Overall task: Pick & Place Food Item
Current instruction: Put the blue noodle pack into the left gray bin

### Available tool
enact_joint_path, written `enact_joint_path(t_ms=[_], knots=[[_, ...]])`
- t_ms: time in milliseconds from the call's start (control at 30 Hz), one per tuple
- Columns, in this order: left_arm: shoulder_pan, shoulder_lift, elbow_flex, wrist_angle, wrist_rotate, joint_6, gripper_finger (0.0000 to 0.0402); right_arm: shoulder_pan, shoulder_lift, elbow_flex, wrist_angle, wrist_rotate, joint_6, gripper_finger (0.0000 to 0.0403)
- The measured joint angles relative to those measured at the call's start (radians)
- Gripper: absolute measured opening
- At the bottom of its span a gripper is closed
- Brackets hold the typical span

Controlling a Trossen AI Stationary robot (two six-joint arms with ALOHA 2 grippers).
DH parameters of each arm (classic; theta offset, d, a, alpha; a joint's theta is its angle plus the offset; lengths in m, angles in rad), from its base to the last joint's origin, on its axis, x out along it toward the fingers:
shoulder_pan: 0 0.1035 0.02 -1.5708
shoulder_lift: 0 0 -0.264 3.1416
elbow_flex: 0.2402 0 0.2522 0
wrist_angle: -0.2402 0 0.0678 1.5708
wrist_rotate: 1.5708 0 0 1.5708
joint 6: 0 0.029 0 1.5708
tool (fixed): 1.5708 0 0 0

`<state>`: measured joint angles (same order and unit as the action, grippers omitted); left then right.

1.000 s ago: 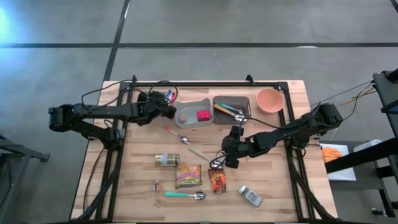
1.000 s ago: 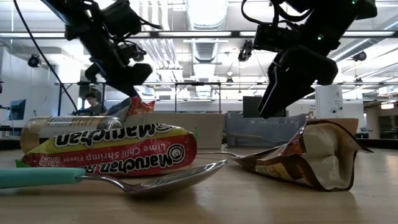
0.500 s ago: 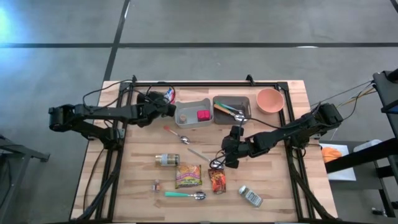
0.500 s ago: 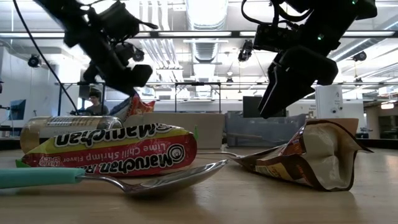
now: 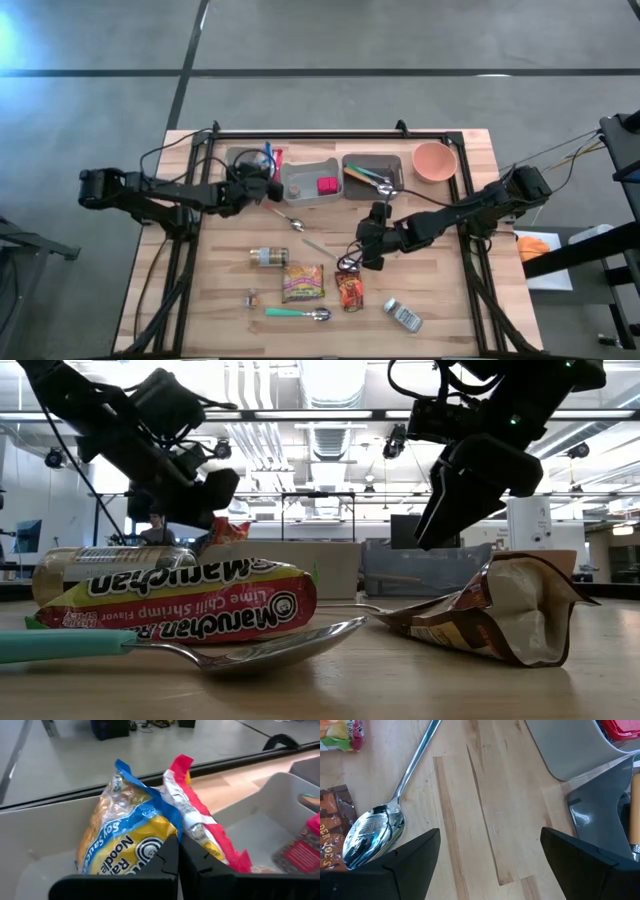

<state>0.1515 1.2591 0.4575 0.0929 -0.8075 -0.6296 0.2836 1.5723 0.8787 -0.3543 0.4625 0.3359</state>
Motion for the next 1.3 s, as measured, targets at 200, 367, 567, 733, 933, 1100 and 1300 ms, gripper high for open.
enact_joint_path(t_ms=[200,367,567,733,933,1100,1300], knots=[[-0.038,0.0,0.018,-0.019,0.0,-0.007,0.0,-0.014,0.0,0.0,0.003,0.0,0.002,0.0343],[-0.041,-0.001,0.056,-0.076,-0.001,-0.007,0.0,-0.014,0.0,0.0,0.007,0.0,0.004,0.0343],[-0.043,-0.001,0.081,-0.149,-0.007,-0.01,0.0,-0.014,0.0,0.0,0.008,0.0,0.004,0.0343],[-0.049,-0.001,0.081,-0.181,-0.001,-0.046,0.0,-0.014,0.0,0.0,0.009,0.0,0.004,0.0343],[-0.053,-0.002,0.09,-0.207,0.016,-0.059,0.0,-0.014,0.0,-0.01,0.024,-0.001,0.004,0.0343],[-0.053,-0.02,0.126,-0.274,0.018,-0.06,0.0011,-0.014,0.0,-0.015,0.027,-0.004,0.004,0.0343],[-0.052,-0.053,0.166,-0.428,0.023,-0.123,0.0075,-0.017,0.0,-0.015,0.034,-0.028,0.001,0.0343]])
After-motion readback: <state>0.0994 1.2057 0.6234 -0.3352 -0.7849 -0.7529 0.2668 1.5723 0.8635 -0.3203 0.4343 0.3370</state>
